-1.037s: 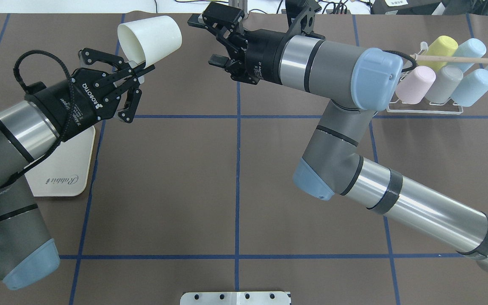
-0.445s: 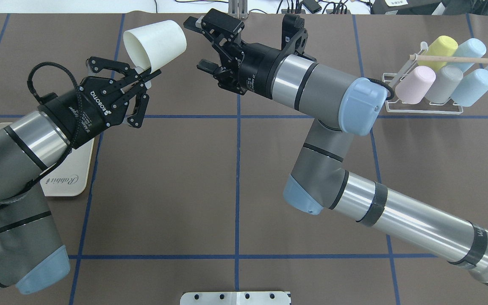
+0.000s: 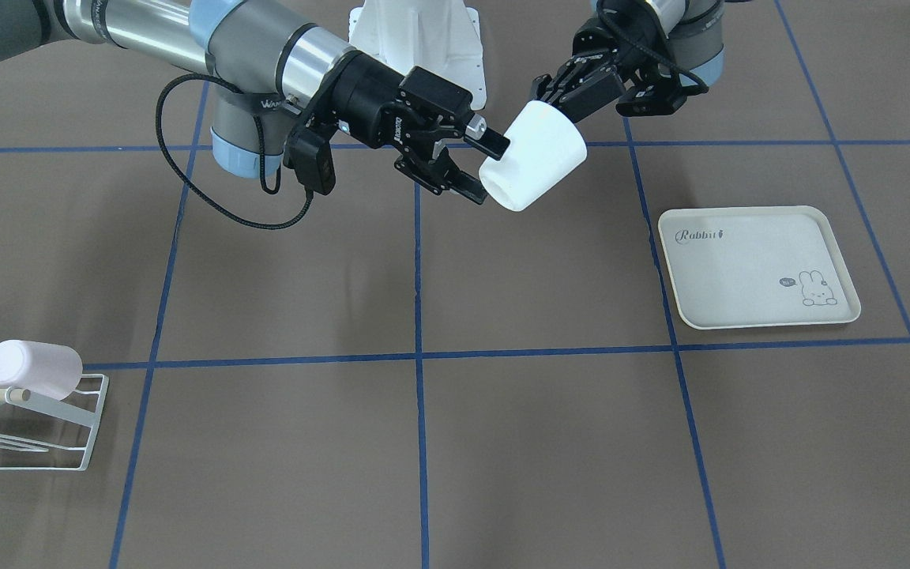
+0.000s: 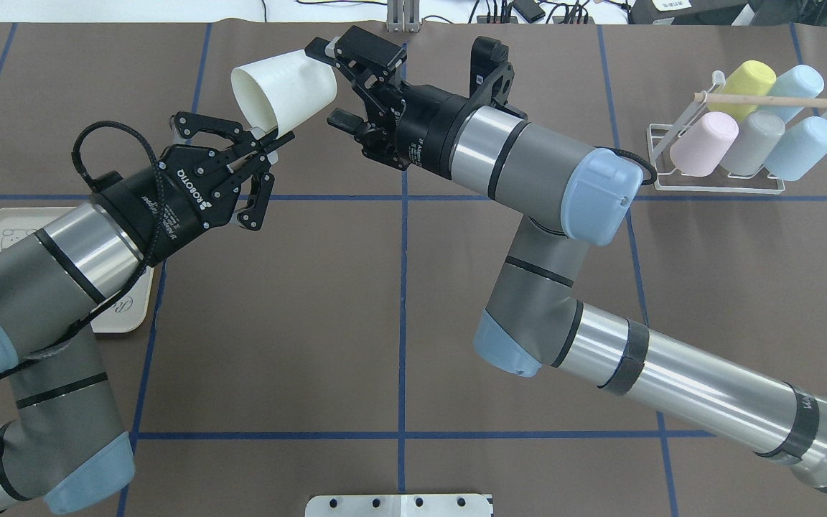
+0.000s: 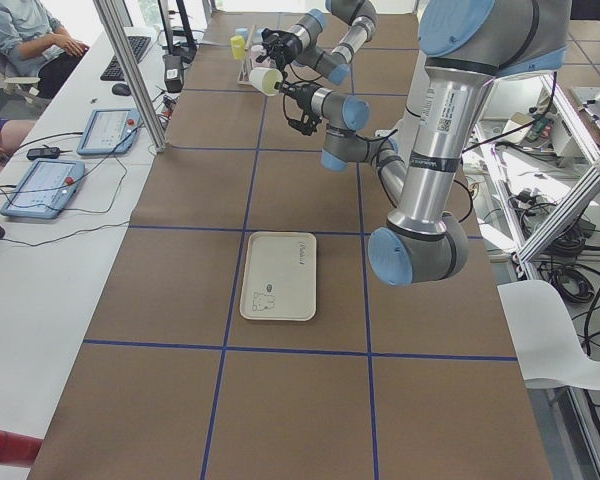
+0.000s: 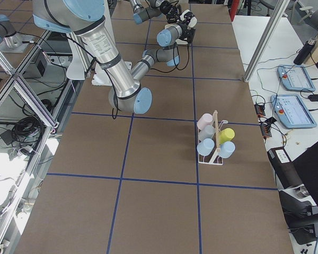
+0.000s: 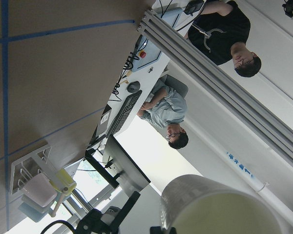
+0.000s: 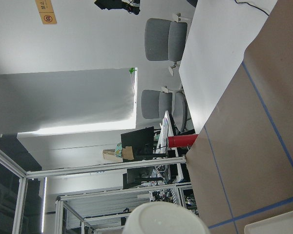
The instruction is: Transfer IKEA cup to right arm and place on rack
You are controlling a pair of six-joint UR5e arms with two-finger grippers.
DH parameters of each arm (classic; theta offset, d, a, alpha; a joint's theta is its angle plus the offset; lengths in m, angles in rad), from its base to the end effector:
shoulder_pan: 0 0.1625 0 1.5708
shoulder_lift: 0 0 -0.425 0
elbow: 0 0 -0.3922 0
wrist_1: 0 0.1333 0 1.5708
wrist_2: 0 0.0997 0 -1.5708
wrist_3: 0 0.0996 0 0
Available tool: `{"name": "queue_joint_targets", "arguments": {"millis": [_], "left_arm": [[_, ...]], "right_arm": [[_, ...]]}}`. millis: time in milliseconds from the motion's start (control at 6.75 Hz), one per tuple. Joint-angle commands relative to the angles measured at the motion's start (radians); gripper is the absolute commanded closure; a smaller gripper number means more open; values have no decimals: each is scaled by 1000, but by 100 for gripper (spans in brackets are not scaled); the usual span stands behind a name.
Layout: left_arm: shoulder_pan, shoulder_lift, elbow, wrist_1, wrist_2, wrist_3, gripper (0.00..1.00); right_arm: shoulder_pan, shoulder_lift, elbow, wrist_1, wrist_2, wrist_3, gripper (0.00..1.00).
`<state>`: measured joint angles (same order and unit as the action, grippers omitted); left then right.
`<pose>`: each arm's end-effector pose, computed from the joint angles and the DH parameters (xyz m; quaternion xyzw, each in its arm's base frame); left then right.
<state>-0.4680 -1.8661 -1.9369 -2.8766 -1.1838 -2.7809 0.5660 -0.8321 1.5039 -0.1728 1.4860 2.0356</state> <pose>0.3511 -0.3689 0.2006 -0.1969 0.8000 -0.5115 0.2442 -0.4579 -0.4589 0.0976 0.0651 -0.8568 0.2832 0.4259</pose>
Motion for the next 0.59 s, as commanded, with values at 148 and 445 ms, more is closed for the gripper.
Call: {"name": "queue_joint_targets", "arguments": {"millis": [148, 445], "left_arm": [[38, -16, 1, 2, 27, 6, 100], [41, -24, 1, 5, 27, 6, 100]], "right_arm": [[-3, 2, -2, -1, -3, 0, 0], [-8, 2, -2, -1, -3, 0, 2]]}}
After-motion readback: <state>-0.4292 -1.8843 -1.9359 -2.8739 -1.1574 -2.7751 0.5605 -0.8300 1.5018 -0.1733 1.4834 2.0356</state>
